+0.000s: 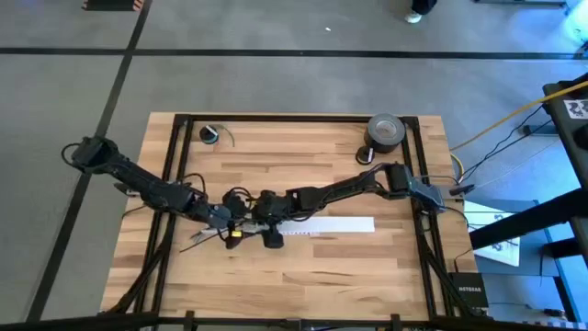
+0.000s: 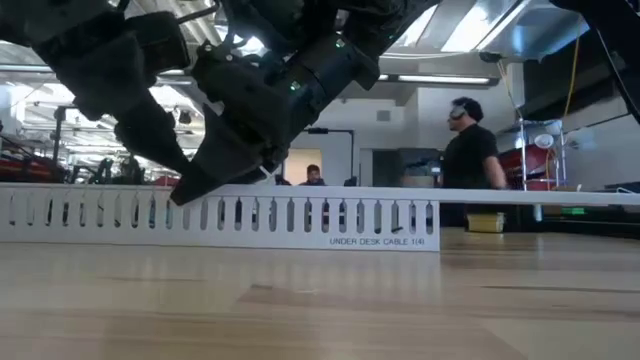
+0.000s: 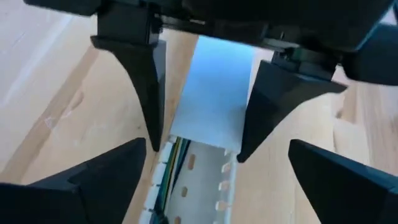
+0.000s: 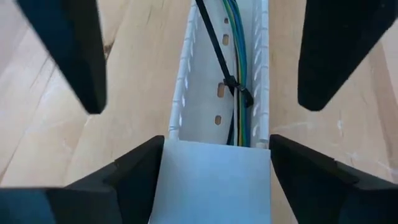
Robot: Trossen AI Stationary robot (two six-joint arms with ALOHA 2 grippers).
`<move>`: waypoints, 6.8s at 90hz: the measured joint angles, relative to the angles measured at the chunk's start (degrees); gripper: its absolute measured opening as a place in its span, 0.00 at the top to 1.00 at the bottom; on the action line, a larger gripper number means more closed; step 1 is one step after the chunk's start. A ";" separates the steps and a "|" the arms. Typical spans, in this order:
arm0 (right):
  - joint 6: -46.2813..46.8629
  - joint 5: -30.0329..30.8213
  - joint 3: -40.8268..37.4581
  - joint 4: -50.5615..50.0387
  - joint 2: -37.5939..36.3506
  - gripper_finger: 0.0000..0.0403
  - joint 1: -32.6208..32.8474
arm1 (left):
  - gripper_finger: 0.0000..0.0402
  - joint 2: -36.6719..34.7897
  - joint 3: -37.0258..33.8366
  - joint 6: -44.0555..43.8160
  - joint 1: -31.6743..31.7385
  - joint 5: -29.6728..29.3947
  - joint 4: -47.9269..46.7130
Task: Ziptie cables
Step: Close the white cable duct
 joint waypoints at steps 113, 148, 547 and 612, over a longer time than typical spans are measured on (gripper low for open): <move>-7.48 -2.91 0.00 -9.23 -0.09 0.32 -0.24 | 0.06 6.60 0.67 4.61 -4.95 -6.55 4.00; -7.63 -2.95 0.00 -8.98 -0.09 0.32 -0.24 | 0.06 7.63 -1.76 4.18 -1.88 -3.36 4.98; -0.31 -5.81 -1.22 -12.08 -3.93 0.45 -1.77 | 0.24 3.66 0.48 -12.66 -11.89 -6.87 -13.11; -0.67 -5.79 -1.34 -11.23 -3.95 0.45 -1.79 | 0.43 4.15 -4.26 -9.68 -12.33 -12.46 -1.77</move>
